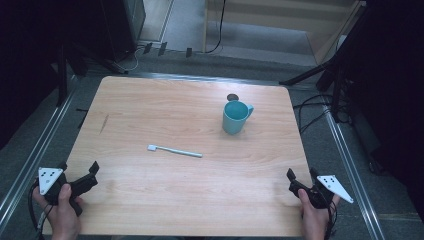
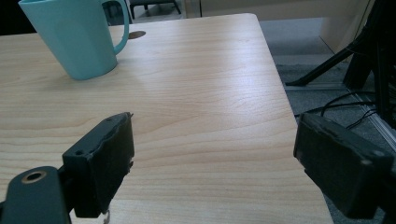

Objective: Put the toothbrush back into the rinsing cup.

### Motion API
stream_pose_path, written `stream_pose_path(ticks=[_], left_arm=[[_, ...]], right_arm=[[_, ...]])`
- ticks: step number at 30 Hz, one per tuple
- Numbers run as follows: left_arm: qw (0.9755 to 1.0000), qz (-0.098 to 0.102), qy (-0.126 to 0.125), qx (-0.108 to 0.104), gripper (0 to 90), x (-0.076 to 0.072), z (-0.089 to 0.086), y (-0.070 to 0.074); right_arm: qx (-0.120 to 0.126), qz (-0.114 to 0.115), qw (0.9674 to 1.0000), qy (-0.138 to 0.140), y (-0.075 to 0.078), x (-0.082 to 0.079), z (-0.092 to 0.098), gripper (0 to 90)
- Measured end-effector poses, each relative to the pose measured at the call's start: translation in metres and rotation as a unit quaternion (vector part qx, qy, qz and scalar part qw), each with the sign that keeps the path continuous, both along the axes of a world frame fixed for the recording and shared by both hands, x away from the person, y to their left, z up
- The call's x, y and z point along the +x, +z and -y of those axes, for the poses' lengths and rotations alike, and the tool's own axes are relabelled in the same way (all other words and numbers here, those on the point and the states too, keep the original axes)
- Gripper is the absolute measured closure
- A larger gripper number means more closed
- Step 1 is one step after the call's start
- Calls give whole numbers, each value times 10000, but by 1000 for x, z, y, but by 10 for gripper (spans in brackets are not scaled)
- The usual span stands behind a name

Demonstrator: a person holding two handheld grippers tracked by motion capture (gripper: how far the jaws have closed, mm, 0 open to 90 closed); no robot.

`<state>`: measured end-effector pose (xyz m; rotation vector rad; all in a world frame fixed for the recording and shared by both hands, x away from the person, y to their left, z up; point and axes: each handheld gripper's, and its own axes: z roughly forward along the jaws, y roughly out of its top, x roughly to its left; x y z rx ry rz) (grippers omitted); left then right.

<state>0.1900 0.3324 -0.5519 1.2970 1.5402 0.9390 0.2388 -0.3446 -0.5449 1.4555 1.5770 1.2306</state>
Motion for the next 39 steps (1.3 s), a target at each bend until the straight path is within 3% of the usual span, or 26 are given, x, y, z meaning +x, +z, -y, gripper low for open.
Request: stream_pose_path(ticks=[39], left_arm=[[10000,-17,-84,-32,0,0,-1,0]], right_arm=[[-80,-53,10000,1,0,0,-2,128]])
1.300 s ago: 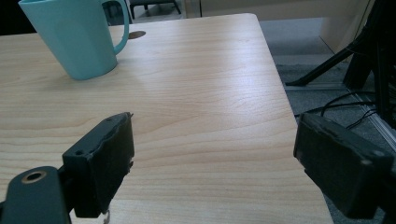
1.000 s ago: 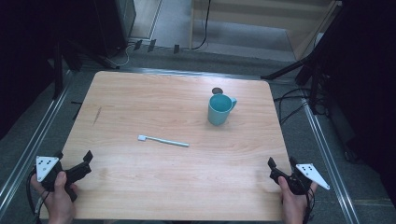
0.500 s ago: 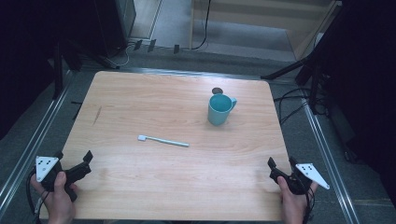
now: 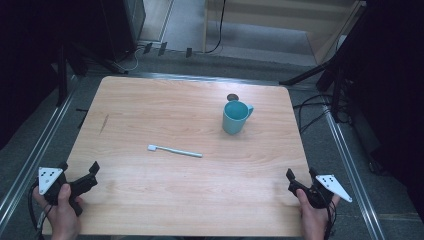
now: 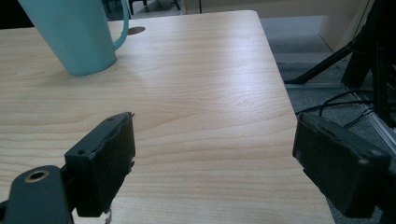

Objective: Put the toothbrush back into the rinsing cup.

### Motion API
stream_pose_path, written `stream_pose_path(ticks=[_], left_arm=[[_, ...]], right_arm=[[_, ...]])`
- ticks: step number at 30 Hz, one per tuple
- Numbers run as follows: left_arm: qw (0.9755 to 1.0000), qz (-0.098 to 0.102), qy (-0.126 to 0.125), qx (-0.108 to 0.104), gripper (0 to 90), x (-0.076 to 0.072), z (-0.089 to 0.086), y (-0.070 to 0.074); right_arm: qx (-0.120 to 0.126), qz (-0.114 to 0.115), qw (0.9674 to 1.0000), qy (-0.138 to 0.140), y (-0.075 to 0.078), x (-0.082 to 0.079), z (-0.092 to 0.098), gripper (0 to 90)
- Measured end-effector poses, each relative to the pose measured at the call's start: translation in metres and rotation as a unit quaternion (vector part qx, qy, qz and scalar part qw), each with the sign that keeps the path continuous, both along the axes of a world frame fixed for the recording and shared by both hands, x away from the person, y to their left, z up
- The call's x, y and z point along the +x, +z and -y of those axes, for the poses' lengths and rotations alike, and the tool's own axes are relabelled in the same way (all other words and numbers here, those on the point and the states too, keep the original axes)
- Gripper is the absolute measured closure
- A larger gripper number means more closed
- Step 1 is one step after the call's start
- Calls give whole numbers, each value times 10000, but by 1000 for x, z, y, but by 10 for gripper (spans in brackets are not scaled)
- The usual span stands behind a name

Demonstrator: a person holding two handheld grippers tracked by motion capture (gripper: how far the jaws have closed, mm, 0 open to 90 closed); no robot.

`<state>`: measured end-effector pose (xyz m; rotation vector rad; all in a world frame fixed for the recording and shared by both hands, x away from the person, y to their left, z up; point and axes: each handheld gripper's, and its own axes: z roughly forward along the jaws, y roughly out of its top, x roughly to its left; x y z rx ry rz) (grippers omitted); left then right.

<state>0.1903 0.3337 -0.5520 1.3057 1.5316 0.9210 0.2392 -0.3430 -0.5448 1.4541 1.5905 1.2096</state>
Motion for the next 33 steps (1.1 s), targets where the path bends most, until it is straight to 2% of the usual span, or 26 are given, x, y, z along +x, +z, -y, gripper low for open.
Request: stream_pose_path(ticks=[7,10,12,16,21,28,33], left_arm=[[10000,28,-17,30,0,-1,1,0],[10000,38,-29,58,0,-2,2,0],[10000,43,-23,22,0,-2,1,0],[10000,51,-22,1,0,-2,1,0],[10000,67,-24,-21,0,-2,1,0],[10000,55,-27,-49,0,-2,0,0],[10000,54,-32,-50,0,-2,0,0]], right_arm=[[82,3,9999,-98,0,0,2,133],[94,-40,9999,-132,5,2,6,136],[197,-22,9998,-60,10,4,6,136],[49,29,9999,141,25,11,-1,135],[-288,3,9990,338,42,25,-15,137],[-436,-130,9979,451,52,43,-28,162],[-640,-316,9950,705,57,57,-39,208]])
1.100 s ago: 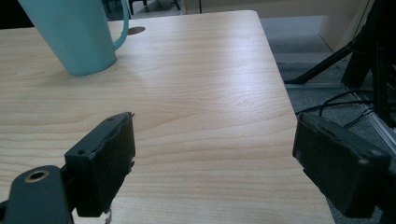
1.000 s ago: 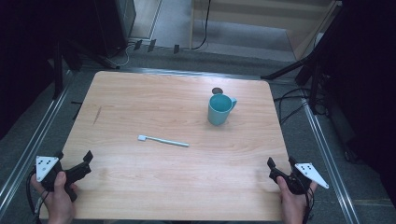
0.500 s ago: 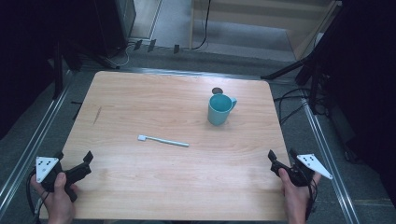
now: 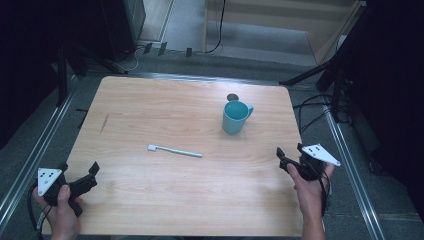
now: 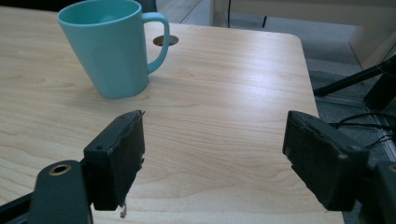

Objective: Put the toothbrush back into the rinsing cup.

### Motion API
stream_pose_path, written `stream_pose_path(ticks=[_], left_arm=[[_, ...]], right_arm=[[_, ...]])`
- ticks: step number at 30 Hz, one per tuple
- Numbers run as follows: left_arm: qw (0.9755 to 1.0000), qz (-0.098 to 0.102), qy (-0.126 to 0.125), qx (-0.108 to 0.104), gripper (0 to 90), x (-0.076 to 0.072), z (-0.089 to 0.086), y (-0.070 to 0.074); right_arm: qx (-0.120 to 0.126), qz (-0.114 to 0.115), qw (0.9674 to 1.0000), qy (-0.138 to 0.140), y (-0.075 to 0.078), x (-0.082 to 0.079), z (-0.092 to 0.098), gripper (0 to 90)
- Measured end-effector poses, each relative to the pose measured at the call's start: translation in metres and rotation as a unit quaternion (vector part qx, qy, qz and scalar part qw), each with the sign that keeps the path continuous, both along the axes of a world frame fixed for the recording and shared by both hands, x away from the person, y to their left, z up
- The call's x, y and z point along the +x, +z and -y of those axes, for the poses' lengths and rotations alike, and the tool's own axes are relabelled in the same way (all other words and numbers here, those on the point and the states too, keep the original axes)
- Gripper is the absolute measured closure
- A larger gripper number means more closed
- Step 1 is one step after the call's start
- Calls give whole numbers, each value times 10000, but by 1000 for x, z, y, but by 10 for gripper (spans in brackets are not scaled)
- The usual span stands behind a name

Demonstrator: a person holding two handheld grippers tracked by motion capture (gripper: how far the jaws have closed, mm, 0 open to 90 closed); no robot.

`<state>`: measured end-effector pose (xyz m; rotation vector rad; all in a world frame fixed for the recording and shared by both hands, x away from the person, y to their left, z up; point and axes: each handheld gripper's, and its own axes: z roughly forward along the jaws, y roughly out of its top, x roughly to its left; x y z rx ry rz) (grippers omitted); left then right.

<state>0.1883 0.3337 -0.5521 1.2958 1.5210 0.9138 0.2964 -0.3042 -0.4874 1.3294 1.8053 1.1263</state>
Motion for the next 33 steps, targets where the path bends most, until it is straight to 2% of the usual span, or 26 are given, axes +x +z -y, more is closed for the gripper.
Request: stream_pose_path(ticks=[6,13,16,18,21,24,26,27,30,33], left_arm=[[10000,3,-11,-9,0,0,-1,0],[10000,2,-14,-17,0,0,-1,0],[10000,2,-10,-23,0,0,-1,0],[10000,-1,-10,-21,0,0,-1,0],[10000,4,-8,-24,0,0,-1,0],[10000,4,-15,-22,0,0,-1,0],[10000,-1,-18,-17,0,0,-1,0],[10000,0,-18,-17,0,0,-1,0],[10000,1,-20,-17,0,0,-1,0],[10000,3,-28,-21,0,0,-1,0]], right_arm=[[-220,-210,9993,238,10,17,-12,207],[-321,-441,9968,585,20,33,-31,254],[-304,-644,9933,905,24,39,-40,313],[-362,-856,9886,1183,27,45,-46,335],[-584,-1090,9799,1568,33,52,-59,394],[-770,-1186,9678,2083,42,58,-74,440],[-959,-1350,9566,2399,46,63,-86,475],[-1135,-1381,9501,2556,47,65,-93,496],[-1611,-1568,9283,2963,49,69,-112,532],[-2033,-1738,9106,3149,49,73,-131,593]])
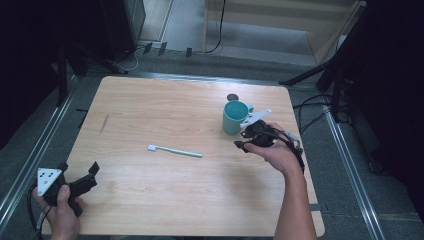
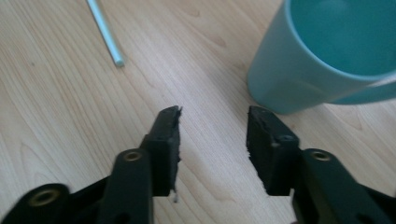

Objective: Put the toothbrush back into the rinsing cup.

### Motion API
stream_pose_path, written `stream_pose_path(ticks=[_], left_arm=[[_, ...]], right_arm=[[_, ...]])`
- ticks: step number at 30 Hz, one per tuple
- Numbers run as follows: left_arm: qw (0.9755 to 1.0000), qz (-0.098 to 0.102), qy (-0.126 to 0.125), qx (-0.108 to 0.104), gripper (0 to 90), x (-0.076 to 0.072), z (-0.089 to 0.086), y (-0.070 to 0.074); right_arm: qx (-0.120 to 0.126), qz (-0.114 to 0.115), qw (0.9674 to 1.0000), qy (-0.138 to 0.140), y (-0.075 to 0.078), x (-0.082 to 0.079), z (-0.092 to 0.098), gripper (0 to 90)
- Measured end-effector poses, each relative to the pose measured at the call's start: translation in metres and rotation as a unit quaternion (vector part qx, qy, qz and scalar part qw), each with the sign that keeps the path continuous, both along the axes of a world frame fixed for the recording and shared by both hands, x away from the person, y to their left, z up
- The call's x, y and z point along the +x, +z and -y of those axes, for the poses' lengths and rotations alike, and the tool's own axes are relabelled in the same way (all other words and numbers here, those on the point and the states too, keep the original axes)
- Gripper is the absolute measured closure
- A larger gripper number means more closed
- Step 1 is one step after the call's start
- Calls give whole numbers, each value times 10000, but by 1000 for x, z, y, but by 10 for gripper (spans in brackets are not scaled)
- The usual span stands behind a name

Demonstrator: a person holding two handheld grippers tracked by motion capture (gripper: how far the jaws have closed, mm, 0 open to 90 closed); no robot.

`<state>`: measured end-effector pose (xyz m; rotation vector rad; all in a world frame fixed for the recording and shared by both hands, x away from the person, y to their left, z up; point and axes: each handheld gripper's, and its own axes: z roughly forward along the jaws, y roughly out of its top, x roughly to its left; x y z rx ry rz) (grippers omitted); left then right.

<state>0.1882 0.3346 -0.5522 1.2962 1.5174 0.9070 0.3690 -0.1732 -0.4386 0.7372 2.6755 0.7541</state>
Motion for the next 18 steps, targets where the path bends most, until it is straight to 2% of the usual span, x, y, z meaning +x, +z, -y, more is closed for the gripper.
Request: stream_pose_path(ticks=[3,7,12,13,15,18], left_arm=[[10000,1,-18,9,0,0,0,0],[10000,8,-19,10,0,0,0,0],[10000,22,-48,-11,0,0,0,0],[10000,22,-48,-11,0,0,0,0],[10000,23,-68,7,0,0,0,0],[10000,25,-68,-4,0,0,0,0]], right_arm=[[-28,-111,9998,186,0,5,-16,633],[-113,-104,9992,366,2,11,-35,642],[-501,-76,9957,772,-1,15,-57,642],[-501,-76,9957,772,-1,15,-57,642],[-570,-142,9944,884,-2,18,-69,723],[-643,-176,9931,964,-4,19,-80,749]])
